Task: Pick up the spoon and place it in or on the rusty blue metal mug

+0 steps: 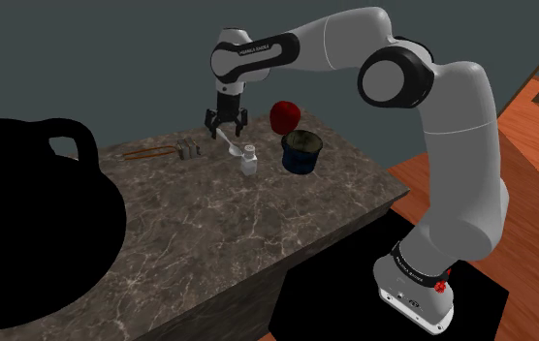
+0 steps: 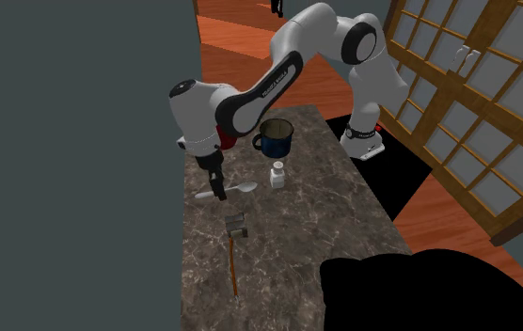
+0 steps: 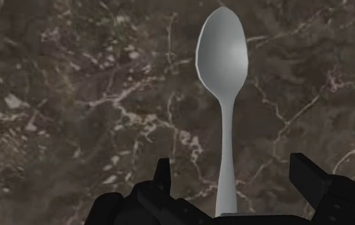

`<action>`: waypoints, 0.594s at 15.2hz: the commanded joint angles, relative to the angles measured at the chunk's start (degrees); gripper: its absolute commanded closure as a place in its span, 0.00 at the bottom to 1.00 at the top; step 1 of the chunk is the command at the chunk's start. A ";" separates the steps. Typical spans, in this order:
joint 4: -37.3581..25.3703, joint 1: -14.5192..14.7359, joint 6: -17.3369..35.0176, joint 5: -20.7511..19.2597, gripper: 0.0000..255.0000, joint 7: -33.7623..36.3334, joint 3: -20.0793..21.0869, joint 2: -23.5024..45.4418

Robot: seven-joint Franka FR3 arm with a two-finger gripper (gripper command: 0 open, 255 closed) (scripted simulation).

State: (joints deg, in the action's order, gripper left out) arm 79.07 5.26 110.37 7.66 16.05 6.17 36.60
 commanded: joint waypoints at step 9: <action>0.19 0.05 0.24 0.01 1.00 0.03 0.01 0.00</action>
State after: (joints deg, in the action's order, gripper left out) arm 79.18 5.25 110.56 7.63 16.08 6.12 36.54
